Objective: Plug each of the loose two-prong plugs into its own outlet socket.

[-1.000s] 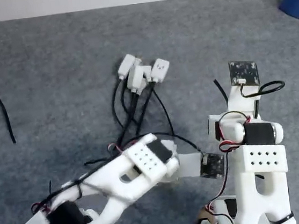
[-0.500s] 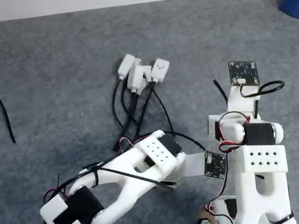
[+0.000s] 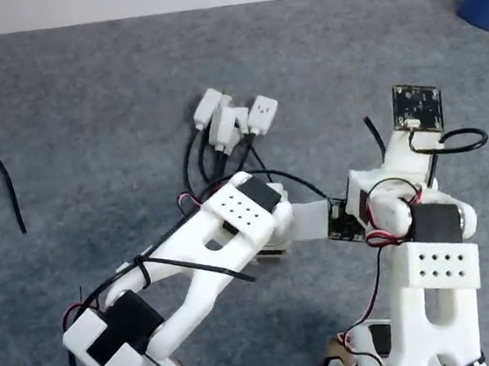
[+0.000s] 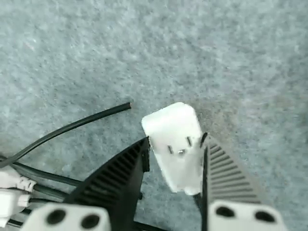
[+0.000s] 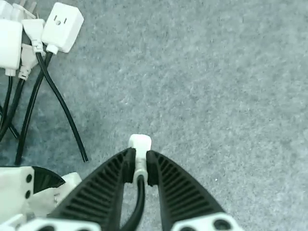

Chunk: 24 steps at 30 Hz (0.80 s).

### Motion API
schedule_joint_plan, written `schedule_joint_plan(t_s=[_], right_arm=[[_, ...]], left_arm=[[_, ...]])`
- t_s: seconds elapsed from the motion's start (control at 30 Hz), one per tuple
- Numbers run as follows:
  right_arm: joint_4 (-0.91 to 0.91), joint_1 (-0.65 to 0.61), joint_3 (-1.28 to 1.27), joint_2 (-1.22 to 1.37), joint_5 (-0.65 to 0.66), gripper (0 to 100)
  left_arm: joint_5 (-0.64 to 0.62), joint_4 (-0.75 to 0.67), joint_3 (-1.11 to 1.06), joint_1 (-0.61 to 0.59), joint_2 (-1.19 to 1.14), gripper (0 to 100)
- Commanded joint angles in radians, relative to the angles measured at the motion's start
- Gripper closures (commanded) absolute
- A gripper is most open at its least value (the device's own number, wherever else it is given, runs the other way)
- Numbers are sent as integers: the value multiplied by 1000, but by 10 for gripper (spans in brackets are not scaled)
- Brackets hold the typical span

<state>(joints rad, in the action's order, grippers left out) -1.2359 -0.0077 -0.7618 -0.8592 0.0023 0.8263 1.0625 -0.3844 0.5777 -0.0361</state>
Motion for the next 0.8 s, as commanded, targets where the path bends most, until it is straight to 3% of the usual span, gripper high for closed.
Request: schedule_joint_plan(t_s=[0.0,0.57,0.77], right_arm=[[-16,-1,-7,-5,2,992],[-15,7,-8,-5,-2,992],[-15,5,-8,-5,0,992]], left_arm=[[-20,-57,130,-120,-4,822],[-12,-48,404,-383,-185,821],[43,75,565,-460,-226,819]])
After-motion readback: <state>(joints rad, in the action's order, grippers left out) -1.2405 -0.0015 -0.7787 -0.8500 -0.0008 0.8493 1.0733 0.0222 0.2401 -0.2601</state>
